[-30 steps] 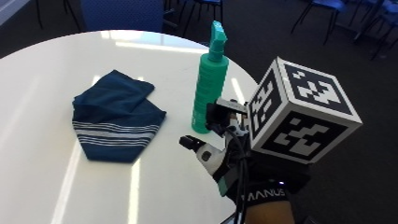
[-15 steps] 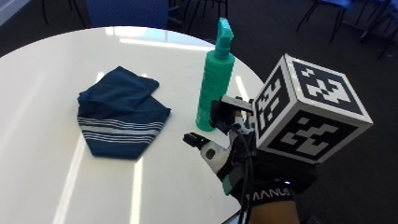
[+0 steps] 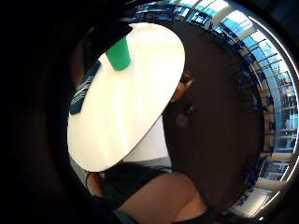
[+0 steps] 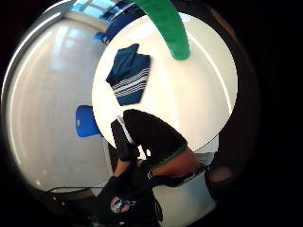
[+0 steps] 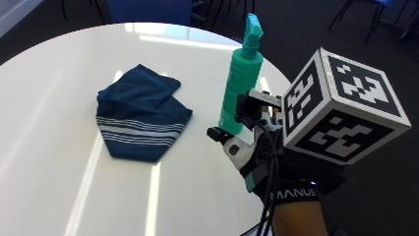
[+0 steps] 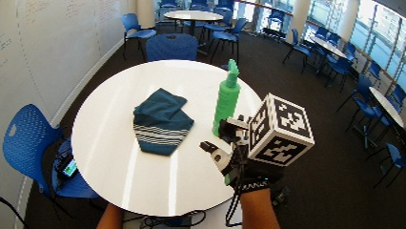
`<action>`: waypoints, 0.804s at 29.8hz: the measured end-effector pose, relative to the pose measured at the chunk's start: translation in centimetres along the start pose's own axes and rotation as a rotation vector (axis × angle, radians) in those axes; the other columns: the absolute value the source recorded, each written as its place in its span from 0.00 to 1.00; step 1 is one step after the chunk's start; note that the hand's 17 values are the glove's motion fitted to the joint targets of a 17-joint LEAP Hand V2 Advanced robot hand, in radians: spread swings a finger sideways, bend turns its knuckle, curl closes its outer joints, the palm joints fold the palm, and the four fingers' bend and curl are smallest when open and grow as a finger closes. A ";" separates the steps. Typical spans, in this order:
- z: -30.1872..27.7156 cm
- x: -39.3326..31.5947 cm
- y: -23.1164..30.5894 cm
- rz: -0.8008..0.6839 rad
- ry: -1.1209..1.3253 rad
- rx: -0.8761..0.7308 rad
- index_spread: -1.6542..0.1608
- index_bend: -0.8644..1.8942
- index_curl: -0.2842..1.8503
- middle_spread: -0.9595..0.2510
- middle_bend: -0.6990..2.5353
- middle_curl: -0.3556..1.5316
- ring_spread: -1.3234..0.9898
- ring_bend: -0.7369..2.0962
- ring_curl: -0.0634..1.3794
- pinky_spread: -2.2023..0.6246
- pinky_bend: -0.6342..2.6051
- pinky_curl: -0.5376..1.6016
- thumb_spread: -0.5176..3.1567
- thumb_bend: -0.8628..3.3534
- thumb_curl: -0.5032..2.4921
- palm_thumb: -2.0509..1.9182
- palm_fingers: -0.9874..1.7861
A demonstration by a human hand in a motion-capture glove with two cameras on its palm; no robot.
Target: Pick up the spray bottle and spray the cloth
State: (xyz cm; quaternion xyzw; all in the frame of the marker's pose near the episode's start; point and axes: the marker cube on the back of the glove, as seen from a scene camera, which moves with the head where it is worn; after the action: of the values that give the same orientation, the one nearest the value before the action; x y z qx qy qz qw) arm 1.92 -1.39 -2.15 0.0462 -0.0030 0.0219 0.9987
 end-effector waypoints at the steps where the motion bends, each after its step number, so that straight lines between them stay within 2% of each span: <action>1: 0.0 -0.1 -0.2 0.000 -0.005 0.006 0.72 0.36 0.24 0.81 0.28 0.34 0.60 0.38 0.21 0.85 0.29 0.39 0.44 0.20 0.24 0.59 0.47; 11: -0.4 -0.5 -3.6 0.029 -0.130 0.115 0.72 0.35 0.24 0.81 0.29 0.35 0.59 0.42 0.24 0.85 0.28 0.39 0.44 0.20 0.25 0.59 0.50; 16: -0.8 -0.8 -6.7 0.058 -0.315 0.208 0.73 0.34 0.23 0.80 0.30 0.36 0.58 0.45 0.26 0.86 0.28 0.39 0.45 0.21 0.26 0.61 0.54; 24: -0.2 -1.4 -11.0 0.068 -0.582 0.241 0.73 0.34 0.22 0.78 0.30 0.37 0.57 0.47 0.28 0.85 0.29 0.41 0.44 0.21 0.27 0.64 0.56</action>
State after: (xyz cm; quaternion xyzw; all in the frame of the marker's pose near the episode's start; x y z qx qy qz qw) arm 1.02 -12.33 -3.40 0.1681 -0.2874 0.0411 0.9420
